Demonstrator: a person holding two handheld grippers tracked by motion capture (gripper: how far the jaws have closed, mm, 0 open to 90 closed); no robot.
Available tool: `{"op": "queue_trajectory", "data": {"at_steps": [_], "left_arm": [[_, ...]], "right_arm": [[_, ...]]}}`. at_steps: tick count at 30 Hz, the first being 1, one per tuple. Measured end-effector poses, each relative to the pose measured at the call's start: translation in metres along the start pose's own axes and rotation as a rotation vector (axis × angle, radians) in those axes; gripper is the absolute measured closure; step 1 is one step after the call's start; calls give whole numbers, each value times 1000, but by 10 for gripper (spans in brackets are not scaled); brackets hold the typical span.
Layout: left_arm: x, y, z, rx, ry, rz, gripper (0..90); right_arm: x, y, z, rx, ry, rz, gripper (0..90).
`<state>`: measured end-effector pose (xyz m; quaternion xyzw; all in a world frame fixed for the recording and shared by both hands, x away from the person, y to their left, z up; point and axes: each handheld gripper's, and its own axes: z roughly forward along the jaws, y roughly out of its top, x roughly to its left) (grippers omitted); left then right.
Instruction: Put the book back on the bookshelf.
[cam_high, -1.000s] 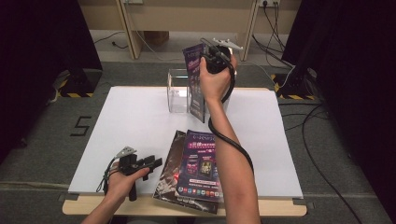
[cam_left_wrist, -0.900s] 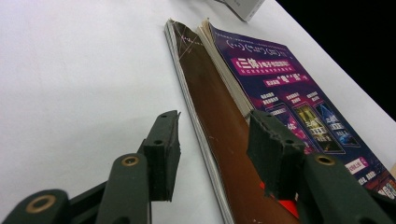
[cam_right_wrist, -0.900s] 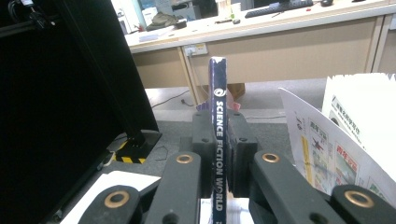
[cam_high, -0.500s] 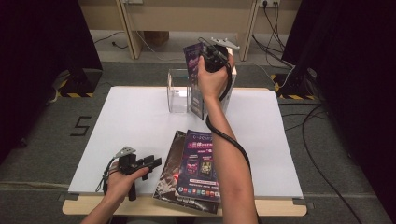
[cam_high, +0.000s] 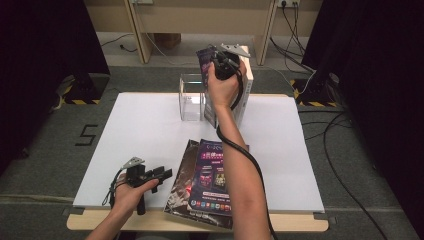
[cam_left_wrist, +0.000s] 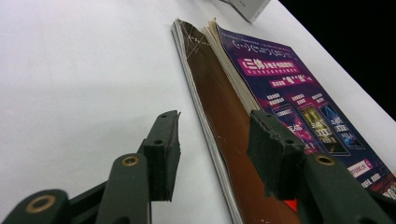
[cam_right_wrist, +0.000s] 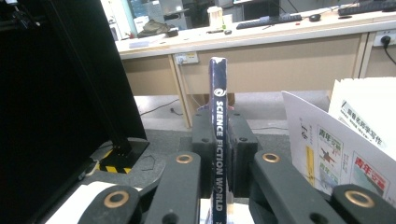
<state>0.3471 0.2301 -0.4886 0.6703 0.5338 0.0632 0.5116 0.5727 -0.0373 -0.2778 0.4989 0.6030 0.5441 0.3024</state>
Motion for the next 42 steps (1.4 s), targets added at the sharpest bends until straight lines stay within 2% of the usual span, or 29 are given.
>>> {"op": "queue_trajectory", "data": {"at_steps": [7,13,22,28,36,39,42], "left_arm": [[1,0,-1,0,4,-5,530],[0,-1,0,-1,4,-6,530],[-1,-1,-1,-8,6,-5,530],[-1,0,-2,-6,9,-5,530],[-2,0,-1,-3,8,0,530],[-2,0,-1,-3,7,4,530],[-2,1,-2,-11,8,0,529]], "right_arm": [[7,-14,-27,-18,-8,-66,842],[6,-28,-56,-10,9,-109,839],[-1,-51,-95,-8,10,-127,838],[0,-70,-117,-14,7,-138,838],[-4,-78,-129,5,-5,-119,812],[-5,-75,-126,13,9,-110,792],[-3,-69,-118,44,17,-119,783]]}}
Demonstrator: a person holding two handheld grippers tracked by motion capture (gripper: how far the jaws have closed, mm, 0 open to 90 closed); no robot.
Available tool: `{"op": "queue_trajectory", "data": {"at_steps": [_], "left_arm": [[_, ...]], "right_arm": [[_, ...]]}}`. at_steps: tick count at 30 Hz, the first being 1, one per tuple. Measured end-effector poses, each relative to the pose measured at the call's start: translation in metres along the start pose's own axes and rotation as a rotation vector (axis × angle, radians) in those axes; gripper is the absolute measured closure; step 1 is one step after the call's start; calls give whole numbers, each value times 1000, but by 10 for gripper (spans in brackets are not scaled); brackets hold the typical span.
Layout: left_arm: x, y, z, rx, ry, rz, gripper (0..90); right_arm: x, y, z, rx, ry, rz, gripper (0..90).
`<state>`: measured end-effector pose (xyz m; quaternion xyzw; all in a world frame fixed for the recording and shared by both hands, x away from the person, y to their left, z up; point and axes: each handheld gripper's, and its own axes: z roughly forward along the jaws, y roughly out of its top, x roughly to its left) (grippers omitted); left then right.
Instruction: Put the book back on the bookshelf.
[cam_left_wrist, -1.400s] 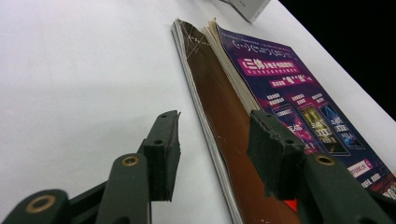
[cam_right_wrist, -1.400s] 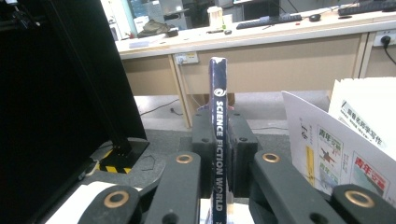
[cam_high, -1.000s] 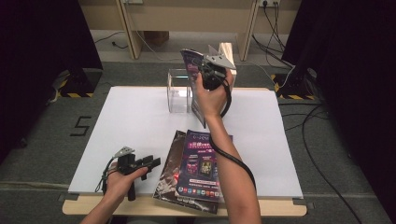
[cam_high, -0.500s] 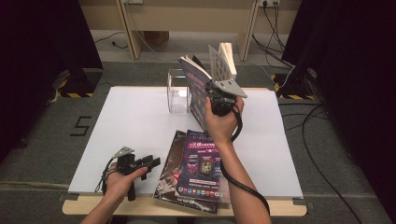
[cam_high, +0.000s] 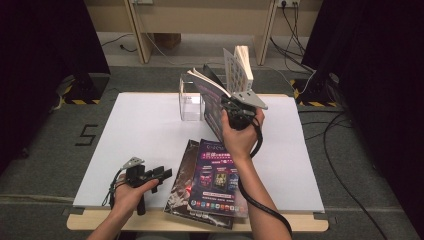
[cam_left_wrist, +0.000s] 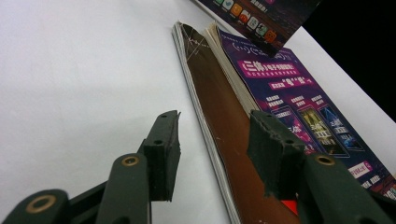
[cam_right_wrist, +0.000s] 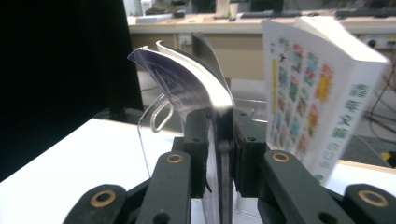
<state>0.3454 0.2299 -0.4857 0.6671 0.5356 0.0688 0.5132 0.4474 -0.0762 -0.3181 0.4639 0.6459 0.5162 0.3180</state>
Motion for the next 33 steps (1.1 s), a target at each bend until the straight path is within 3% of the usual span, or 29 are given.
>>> {"op": "queue_trajectory", "data": {"at_steps": [6,15,25,33], "left_arm": [[2,1,-1,-2,1,-3,530],[2,0,0,-2,2,-4,530],[3,0,0,-1,4,-4,530],[3,0,-1,-3,6,-5,530]], "right_arm": [[4,10,15,60,6,-19,798],[2,21,18,139,-23,-50,841],[0,24,20,91,2,-8,844],[4,26,25,68,-6,7,844]]}}
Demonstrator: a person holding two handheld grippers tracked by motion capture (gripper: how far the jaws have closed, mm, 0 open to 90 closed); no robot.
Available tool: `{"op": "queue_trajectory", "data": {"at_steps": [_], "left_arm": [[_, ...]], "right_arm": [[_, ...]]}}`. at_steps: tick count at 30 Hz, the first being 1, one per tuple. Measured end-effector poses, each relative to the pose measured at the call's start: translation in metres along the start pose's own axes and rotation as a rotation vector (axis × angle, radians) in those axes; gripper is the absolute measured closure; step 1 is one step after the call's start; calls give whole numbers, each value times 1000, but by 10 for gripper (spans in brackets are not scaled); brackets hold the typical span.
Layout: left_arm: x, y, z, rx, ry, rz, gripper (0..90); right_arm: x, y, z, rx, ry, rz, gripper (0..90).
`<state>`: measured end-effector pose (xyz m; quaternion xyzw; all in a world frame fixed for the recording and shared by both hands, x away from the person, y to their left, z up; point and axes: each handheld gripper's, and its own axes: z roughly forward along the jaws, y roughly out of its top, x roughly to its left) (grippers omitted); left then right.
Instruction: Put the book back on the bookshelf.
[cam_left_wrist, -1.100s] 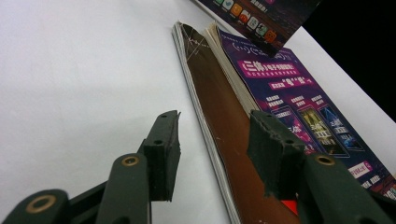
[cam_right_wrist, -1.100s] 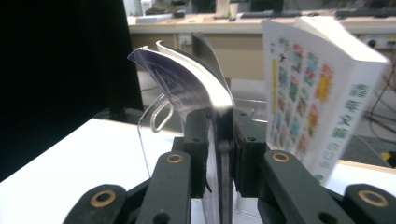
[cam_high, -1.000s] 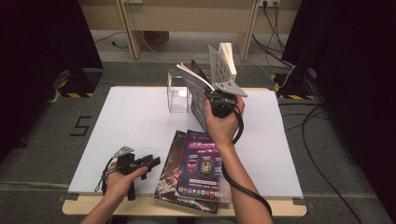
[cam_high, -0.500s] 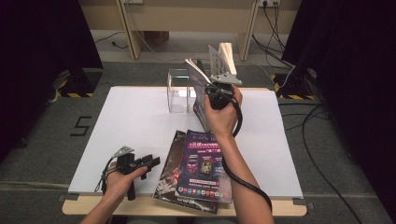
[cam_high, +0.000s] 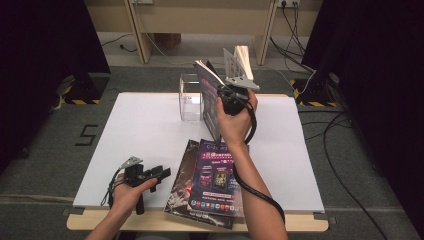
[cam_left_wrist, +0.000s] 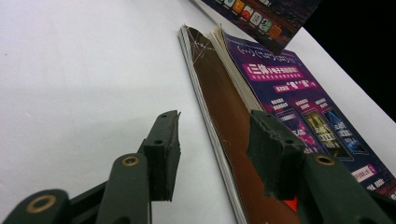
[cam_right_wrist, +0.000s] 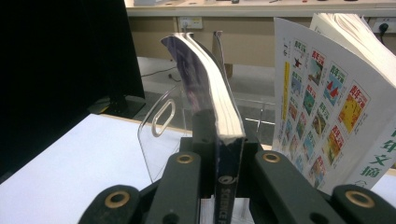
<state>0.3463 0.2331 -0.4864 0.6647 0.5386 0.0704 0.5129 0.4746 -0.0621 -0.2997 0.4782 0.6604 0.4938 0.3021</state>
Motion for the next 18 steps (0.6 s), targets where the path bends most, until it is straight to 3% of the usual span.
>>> {"op": "queue_trajectory", "data": {"at_steps": [7,18], "left_arm": [[0,1,-1,-4,1,1,531],[0,1,0,-4,1,0,531]], "right_arm": [[1,4,-2,-34,-12,-3,844],[-1,5,3,-37,-37,15,845]]}}
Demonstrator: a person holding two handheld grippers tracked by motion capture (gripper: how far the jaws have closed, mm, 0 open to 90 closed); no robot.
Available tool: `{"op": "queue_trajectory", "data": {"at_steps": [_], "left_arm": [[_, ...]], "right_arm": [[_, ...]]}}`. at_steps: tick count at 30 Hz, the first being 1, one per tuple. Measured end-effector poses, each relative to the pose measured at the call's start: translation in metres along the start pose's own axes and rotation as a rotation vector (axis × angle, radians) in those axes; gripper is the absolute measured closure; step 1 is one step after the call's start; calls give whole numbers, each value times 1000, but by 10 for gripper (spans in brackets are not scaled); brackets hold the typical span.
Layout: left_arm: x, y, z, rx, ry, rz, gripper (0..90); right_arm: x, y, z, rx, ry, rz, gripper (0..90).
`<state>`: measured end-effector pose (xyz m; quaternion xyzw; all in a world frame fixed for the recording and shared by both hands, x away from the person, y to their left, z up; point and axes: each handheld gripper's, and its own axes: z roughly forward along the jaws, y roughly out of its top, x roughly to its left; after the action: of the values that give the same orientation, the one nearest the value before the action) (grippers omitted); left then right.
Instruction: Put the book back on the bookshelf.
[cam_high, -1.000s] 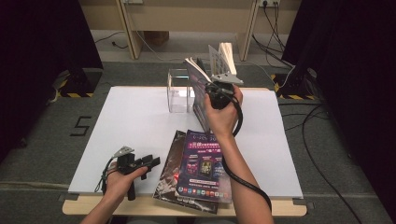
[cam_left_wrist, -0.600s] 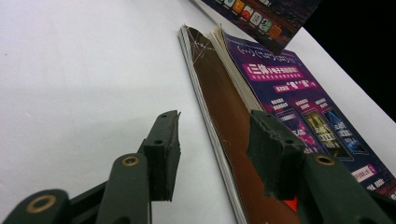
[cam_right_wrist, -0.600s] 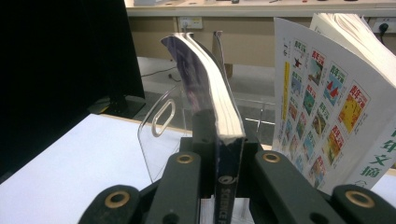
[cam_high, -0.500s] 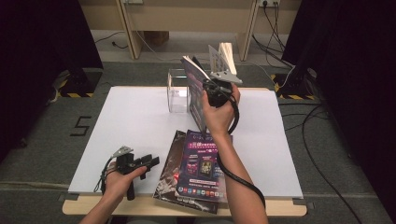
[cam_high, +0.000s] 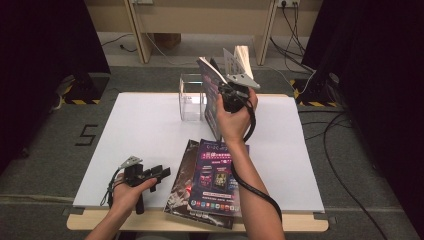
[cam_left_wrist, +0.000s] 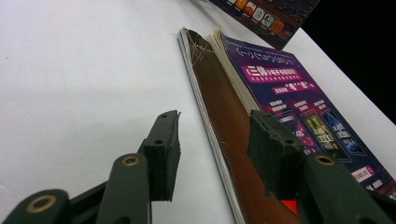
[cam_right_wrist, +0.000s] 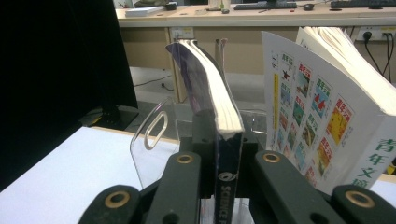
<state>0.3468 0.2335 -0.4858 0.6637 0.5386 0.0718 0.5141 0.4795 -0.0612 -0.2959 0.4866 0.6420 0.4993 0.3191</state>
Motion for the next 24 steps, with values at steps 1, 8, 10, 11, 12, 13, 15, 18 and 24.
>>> {"op": "queue_trajectory", "data": {"at_steps": [1,8,10,11,12,13,15,18,24], "left_arm": [[0,0,0,1,0,0,531],[1,1,-1,-2,1,-3,531],[2,1,-1,-2,1,-3,531],[2,1,-1,-2,2,-4,531],[2,1,-1,-3,3,-3,531],[2,1,-1,-3,3,-1,531],[2,1,-1,-4,4,-1,531],[2,1,-1,-3,2,-4,532],[3,0,0,2,2,-2,531]], "right_arm": [[0,0,2,-2,3,6,844],[2,7,14,-13,-12,1,844],[2,9,18,-18,-16,6,844],[1,9,19,-20,-17,8,844],[1,10,21,-18,-19,11,844],[1,11,23,-21,-22,10,844],[0,11,27,-23,-31,7,844],[-1,10,33,-23,-37,15,844],[-2,4,42,-14,-63,9,843]]}}
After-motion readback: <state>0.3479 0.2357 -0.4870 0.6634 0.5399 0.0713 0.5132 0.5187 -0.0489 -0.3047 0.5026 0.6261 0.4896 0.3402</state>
